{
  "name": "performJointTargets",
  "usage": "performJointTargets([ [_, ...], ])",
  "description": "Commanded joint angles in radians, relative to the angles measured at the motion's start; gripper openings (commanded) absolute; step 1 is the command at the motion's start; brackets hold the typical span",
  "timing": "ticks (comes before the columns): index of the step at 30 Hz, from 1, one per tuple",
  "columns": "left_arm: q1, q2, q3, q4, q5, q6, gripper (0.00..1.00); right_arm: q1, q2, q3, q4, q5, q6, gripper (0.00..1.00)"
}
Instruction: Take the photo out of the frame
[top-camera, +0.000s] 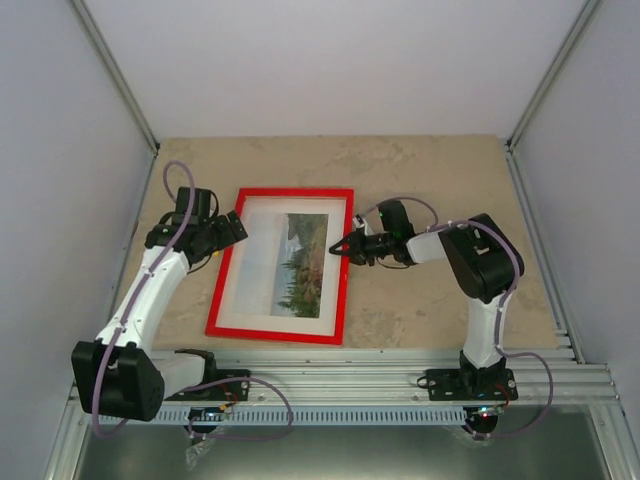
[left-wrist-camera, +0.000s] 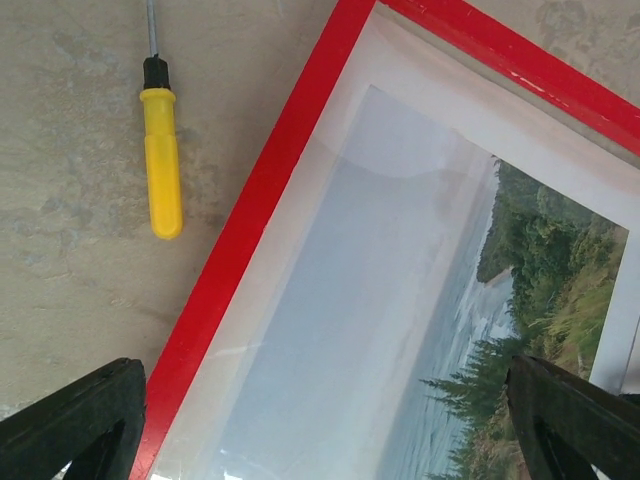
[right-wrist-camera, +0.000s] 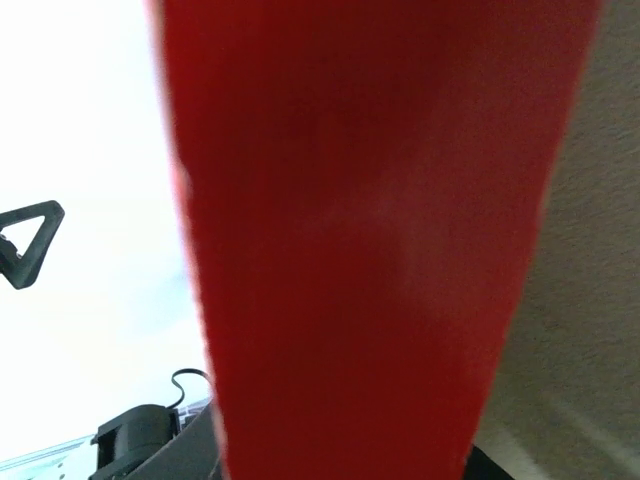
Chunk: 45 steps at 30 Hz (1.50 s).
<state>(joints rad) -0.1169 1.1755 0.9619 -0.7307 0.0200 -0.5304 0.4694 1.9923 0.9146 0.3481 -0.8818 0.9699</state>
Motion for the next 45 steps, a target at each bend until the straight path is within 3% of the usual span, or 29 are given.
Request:
performJointTargets([
  [1, 0.000, 0.018, -0.019, 0.018, -0.016, 0.005, 1.00, -0.011, 0.053, 0.014, -0.031, 0.086, -0.158, 0.06],
  [5, 0.000, 0.039, -0.027, 0.026, -0.049, 0.009, 1.00, -0.024, 0.062, 0.020, -0.040, 0.080, -0.159, 0.10],
  [10, 0.000, 0.061, -0.038, 0.041, -0.060, 0.010, 1.00, -0.036, 0.048, 0.027, -0.098, 0.101, -0.195, 0.23],
  [13, -0.001, 0.076, -0.039, 0.048, -0.068, 0.011, 1.00, -0.042, 0.042, 0.033, -0.146, 0.114, -0.224, 0.36],
  [24, 0.000, 0.111, -0.044, 0.062, -0.105, 0.020, 1.00, -0.057, -0.022, 0.051, -0.353, 0.217, -0.340, 0.63],
  [31, 0.000, 0.145, -0.052, 0.072, -0.127, 0.031, 1.00, -0.057, -0.086, 0.059, -0.501, 0.328, -0.399, 0.72],
  [39, 0.000, 0.226, -0.044, 0.070, -0.170, 0.061, 1.00, -0.032, -0.211, 0.067, -0.610, 0.462, -0.433, 0.72],
  [45, 0.000, 0.307, -0.025, 0.054, -0.191, 0.083, 0.98, 0.064, -0.269, 0.118, -0.709, 0.655, -0.449, 0.72],
])
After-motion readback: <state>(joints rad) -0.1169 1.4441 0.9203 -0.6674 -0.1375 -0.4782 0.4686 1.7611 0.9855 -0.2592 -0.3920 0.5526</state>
